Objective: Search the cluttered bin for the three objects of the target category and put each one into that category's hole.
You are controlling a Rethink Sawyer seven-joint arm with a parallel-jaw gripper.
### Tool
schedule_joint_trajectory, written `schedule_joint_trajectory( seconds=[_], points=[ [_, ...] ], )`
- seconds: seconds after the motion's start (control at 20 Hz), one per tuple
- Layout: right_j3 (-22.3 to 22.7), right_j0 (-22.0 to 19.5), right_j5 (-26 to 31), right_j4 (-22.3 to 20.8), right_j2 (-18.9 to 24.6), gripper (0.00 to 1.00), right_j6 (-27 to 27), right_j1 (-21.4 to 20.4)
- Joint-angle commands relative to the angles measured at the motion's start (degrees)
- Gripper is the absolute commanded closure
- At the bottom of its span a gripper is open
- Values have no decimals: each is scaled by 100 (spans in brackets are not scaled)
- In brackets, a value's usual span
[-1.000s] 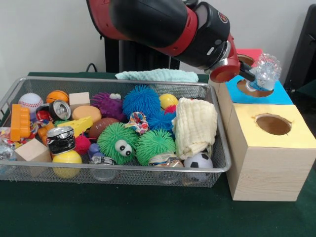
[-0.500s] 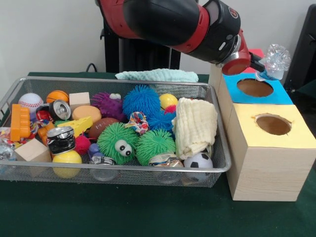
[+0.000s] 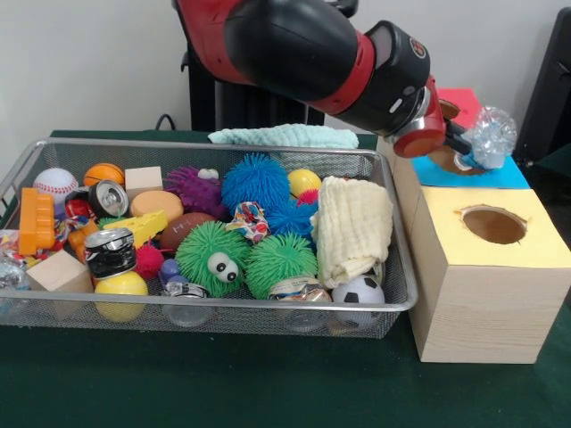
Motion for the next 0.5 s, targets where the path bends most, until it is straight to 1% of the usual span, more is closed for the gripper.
schedule_joint_trajectory(
  seconds=[0.05,0.15,0.2,0.4,0.5],
  points=[
    [33,-110,-984,-133,456,100,-878,382],
    [69,-104,-1075,-205,490,100,-852,375],
    [115,-50,-1100,-226,505,100,-782,281],
    [60,8,-914,-540,423,100,-535,180],
    [77,23,-770,-616,426,100,-431,64]
  ],
)
